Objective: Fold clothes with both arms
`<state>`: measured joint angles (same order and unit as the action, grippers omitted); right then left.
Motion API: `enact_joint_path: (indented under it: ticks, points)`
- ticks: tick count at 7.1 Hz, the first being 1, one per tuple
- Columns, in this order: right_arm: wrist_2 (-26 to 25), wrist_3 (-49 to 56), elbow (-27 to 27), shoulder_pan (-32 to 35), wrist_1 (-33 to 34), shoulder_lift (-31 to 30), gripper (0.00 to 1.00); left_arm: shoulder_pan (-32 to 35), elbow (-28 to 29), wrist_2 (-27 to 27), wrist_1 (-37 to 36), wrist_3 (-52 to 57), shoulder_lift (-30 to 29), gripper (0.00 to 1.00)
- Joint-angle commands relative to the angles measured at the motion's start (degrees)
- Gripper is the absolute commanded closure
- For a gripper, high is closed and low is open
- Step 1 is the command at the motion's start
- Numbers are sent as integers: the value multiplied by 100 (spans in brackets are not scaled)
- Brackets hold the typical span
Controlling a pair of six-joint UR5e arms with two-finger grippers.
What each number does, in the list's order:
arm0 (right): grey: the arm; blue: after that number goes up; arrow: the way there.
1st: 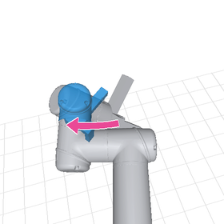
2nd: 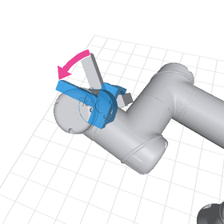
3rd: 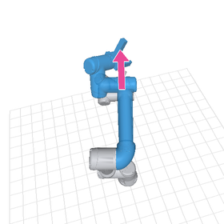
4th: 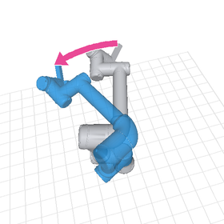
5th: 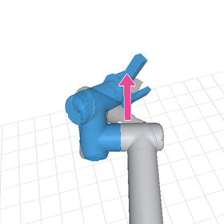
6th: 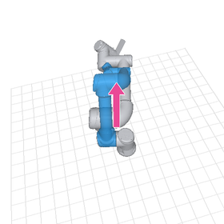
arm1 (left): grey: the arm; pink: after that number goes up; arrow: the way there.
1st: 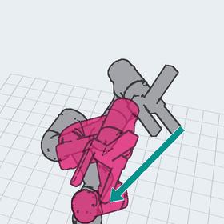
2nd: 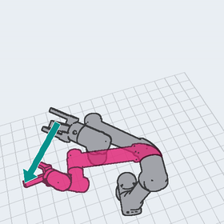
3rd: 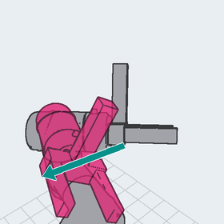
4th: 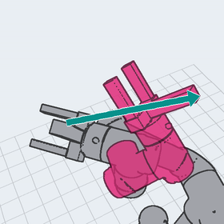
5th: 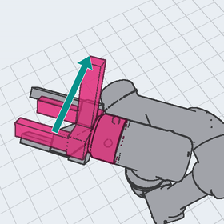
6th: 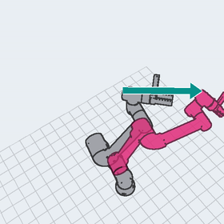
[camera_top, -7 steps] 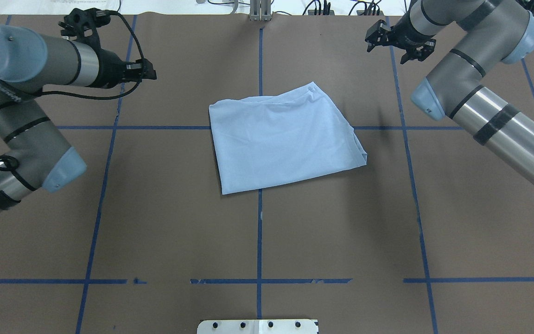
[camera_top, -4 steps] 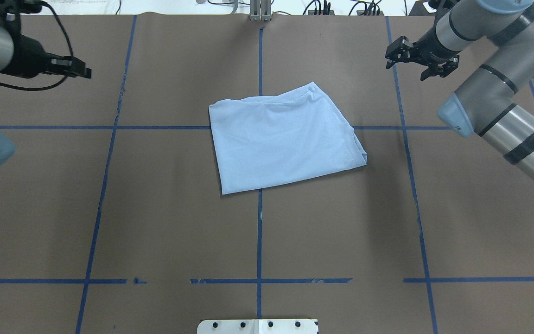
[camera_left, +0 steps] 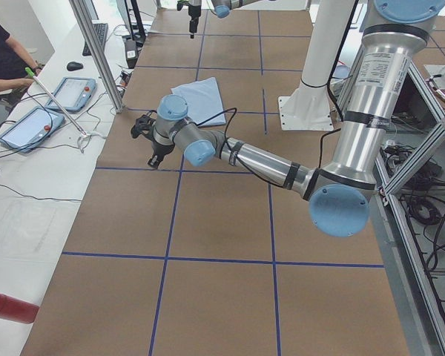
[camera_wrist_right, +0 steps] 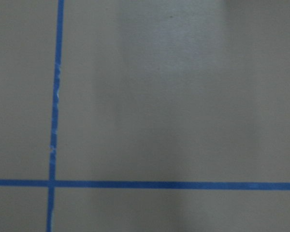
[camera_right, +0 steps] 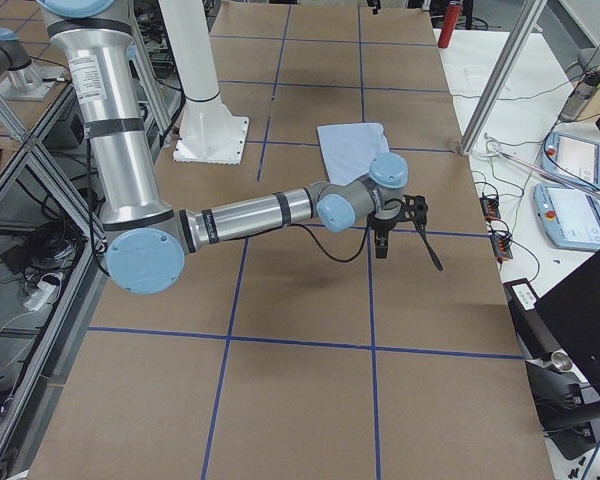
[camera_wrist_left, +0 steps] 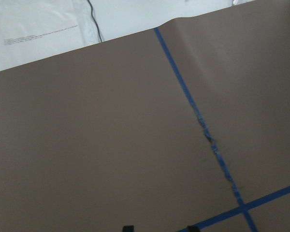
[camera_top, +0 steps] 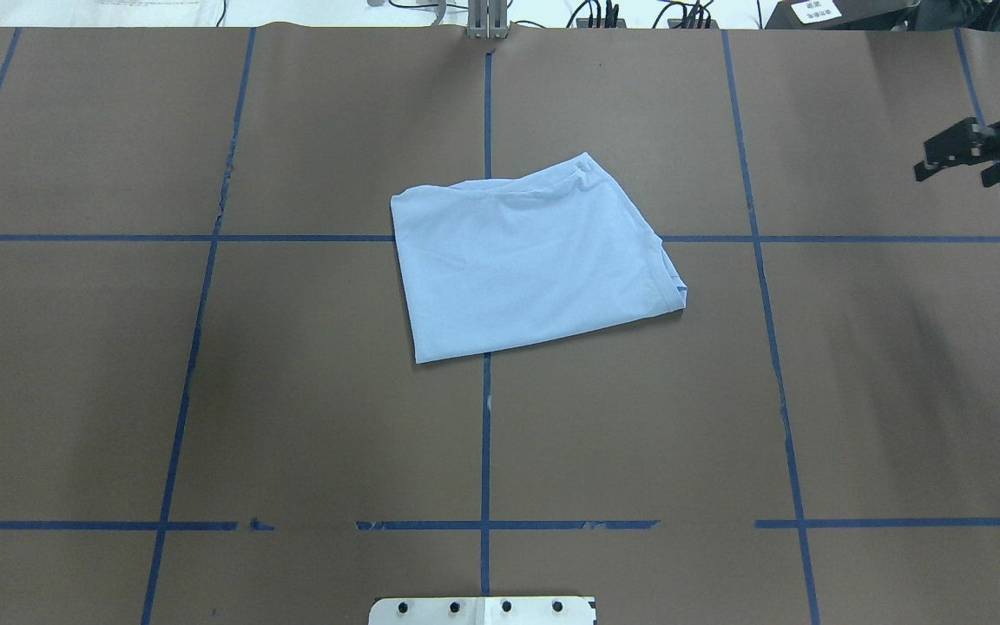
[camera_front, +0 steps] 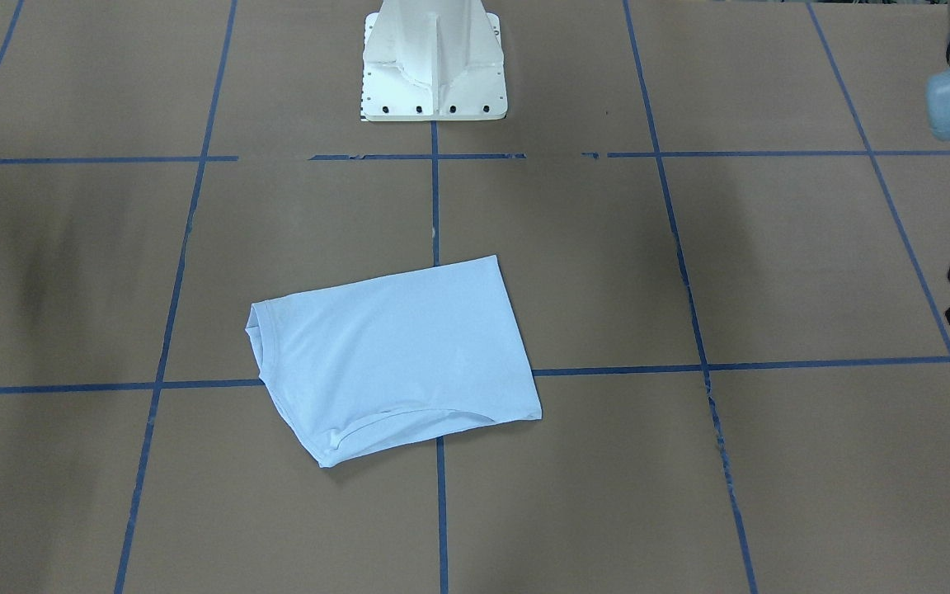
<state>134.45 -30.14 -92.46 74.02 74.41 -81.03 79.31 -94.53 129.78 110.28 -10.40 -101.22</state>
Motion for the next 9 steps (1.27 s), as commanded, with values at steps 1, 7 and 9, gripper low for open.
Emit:
enact_joint_path:
  ticks: [1,7,9]
  points:
    - [248,1654,-88,743,1009,-282,0,846,355,495,-586,1029,85,0]
    - [-130,1783,-482,623,1384,-387,0,1130,-744,548,-877,1057,1483,0]
    - [-121,1775,-895,623,1304,-852,0,1122,-690,513,-929,1031,1474,0]
